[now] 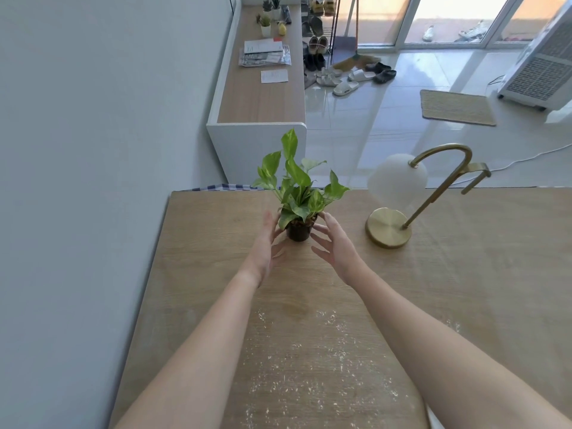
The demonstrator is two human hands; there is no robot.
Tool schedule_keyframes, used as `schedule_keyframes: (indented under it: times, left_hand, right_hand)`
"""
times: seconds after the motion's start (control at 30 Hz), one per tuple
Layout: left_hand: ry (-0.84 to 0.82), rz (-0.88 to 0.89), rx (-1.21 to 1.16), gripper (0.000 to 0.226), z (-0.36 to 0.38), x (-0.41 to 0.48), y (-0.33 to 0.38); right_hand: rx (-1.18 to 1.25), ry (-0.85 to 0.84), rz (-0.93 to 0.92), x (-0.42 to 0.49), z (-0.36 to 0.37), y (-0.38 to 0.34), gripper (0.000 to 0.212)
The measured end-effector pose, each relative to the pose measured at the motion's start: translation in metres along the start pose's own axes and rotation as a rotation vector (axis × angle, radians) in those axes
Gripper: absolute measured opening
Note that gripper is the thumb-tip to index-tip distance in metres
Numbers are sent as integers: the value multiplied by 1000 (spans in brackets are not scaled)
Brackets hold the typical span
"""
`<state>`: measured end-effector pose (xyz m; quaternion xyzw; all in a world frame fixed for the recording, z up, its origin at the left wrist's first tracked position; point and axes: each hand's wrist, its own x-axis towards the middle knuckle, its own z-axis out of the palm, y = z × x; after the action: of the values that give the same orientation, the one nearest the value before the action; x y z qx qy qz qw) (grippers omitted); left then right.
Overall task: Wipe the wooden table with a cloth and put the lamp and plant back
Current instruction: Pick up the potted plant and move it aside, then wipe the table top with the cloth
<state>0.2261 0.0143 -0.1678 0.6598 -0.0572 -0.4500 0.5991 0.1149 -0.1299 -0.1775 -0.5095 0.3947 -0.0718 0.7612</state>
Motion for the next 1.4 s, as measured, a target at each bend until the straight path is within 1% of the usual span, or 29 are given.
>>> schedule_keyframes:
  times: [0.1,0.17,0.23,0.3,0.37,0.47,0.53,0.63,0.67,0.7,0.77,0.8,0.9,1.0,1.13,1.3,1.4]
  left_hand:
    - [-2,7,-16,84,-2,1,-6]
    - [4,9,-15,76,-3,-1,-8]
    - [11,3,-3,68,-4,-3,-11]
    - [10,5,14,73,-5,-4,-13]
    - [5,-1,28,80,-6,-8,-12]
    - [-7,10,67,75,-6,-18,-6]
    - [-6,29,112,73,-6,-26,-4]
    - [51,90,186,82,-17,-42,-15]
    - [92,118,218,84,-21,-48,-22]
    - [135,150,255,80,-25,-55,-29]
    - [199,218,351,66,-33,-72,-46]
    - [218,254,405,63,-36,-81,-56]
    - [273,311,646,65,-51,-111,-92]
    - [284,314,793,72,-60,-139,-132]
    - [251,374,1009,67,-39,-185,-179]
    - [325,430,1092,69,11,-225,-217]
    - [349,466,1174,71,28,-234,-239]
  right_hand:
    - [-15,16,4,0,1,1,32]
    - [-22,27,9,0,2,0,28]
    - [-15,31,14,0,2,2,39]
    - [2,30,25,1,1,5,51]
    - [-9,22,37,-1,2,6,55]
    - [-73,17,21,-9,3,3,57]
    - [-119,19,-9,-18,2,1,52]
    - [-171,33,-48,-37,-7,5,48]
    - [-189,40,-69,-44,-12,8,48]
    - [-209,49,-93,-53,-17,11,48]
    - [-254,76,-147,-72,-29,22,46]
    - [-276,88,-174,-83,-36,29,44]
    - [-385,140,-243,-122,-59,52,41]
    - [-473,183,-282,-160,-84,73,39]
    - [-639,230,-299,-202,-122,110,41]
    - [-925,254,-369,-236,-173,147,46]
    - [-1035,266,-352,-252,-205,169,52]
